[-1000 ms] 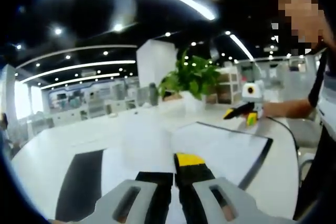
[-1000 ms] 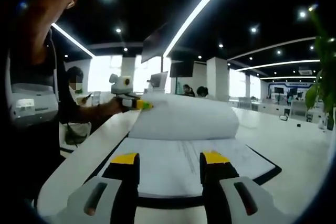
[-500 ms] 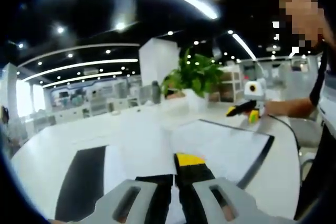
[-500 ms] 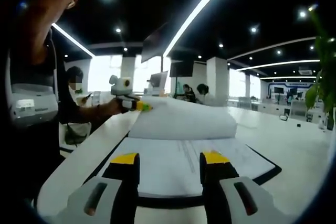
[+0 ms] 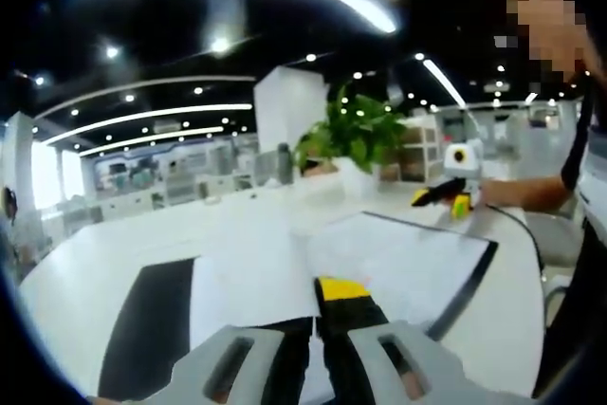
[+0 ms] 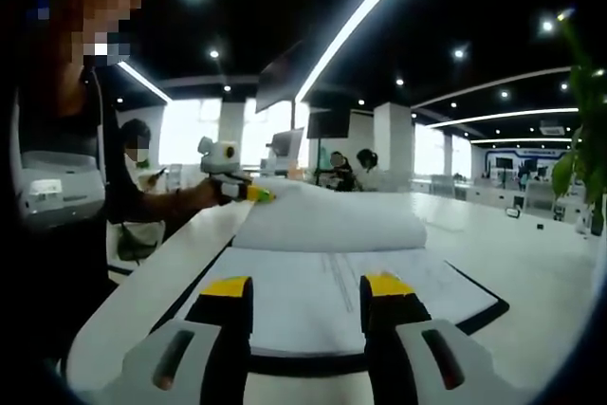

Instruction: Flip through the bound document one page at a time

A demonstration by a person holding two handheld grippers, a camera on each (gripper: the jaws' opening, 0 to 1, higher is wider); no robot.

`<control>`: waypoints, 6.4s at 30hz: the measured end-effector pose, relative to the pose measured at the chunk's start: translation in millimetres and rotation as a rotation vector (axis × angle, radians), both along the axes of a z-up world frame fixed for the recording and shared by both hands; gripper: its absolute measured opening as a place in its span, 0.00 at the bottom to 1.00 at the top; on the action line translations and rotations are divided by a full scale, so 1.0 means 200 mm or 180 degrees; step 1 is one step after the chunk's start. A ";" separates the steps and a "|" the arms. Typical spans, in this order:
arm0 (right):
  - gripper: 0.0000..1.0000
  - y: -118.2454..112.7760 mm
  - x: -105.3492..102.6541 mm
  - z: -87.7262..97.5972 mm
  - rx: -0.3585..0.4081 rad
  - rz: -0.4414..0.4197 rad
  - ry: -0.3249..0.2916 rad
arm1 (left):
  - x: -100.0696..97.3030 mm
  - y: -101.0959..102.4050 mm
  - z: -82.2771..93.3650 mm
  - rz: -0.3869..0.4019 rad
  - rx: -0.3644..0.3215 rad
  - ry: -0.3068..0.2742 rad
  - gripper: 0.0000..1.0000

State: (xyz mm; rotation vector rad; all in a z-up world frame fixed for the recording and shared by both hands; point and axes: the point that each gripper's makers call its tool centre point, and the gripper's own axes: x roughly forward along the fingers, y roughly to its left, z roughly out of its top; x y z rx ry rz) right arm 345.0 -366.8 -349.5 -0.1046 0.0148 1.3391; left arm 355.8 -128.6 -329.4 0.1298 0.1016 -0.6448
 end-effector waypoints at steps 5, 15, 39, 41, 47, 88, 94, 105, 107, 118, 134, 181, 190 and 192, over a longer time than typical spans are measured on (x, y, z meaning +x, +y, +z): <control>0.48 0.00 0.00 0.00 -0.0002 0.0003 0.0001 | 0.00 0.01 -0.01 0.0019 0.0008 0.0017 0.03; 0.47 0.01 -0.01 0.00 -0.0007 0.0005 0.0004 | 0.00 0.03 -0.03 0.0050 0.0054 0.0044 0.03; 0.47 0.00 -0.01 -0.01 -0.0018 0.0006 0.0007 | 0.00 0.05 -0.07 0.0093 0.0040 0.0109 0.03; 0.47 0.00 -0.01 -0.01 -0.0021 0.0006 0.0007 | 0.00 0.05 -0.08 0.0096 0.0037 0.0112 0.03; 0.47 0.00 0.00 -0.01 -0.0023 0.0005 0.0008 | 0.00 0.06 -0.09 0.0107 0.0027 0.0119 0.03; 0.47 0.01 0.00 -0.01 -0.0029 -0.0006 0.0009 | 0.02 0.09 -0.16 0.0184 0.0123 0.0146 0.03; 0.47 0.01 0.00 -0.01 -0.0034 -0.0007 0.0009 | 0.02 0.09 -0.17 0.0188 0.0136 0.0150 0.03; 0.47 0.00 0.00 -0.02 -0.0039 -0.0009 0.0008 | 0.02 0.10 -0.18 0.0205 0.0189 0.0157 0.03; 0.47 0.00 0.00 -0.02 -0.0041 -0.0011 0.0008 | 0.02 0.10 -0.19 0.0207 0.0186 0.0163 0.03; 0.46 0.00 0.00 -0.02 -0.0053 -0.0003 0.0000 | 0.03 0.10 -0.21 0.0246 0.0302 0.0159 0.03; 0.46 0.00 0.01 -0.04 -0.0078 -0.0031 0.0005 | 0.02 0.13 -0.22 0.0341 0.0253 0.0237 0.03; 0.05 0.48 0.23 -0.02 -0.0431 -0.0294 -0.0119 | 0.03 0.15 -0.31 0.0392 0.0143 0.0574 0.03; 0.05 0.59 0.32 -0.07 -0.0525 -0.0335 -0.0118 | 0.04 0.15 -0.31 0.0414 0.0134 0.0592 0.03; 0.05 0.62 0.34 -0.07 -0.0535 -0.0342 -0.0115 | 0.04 0.15 -0.31 0.0413 0.0142 0.0592 0.03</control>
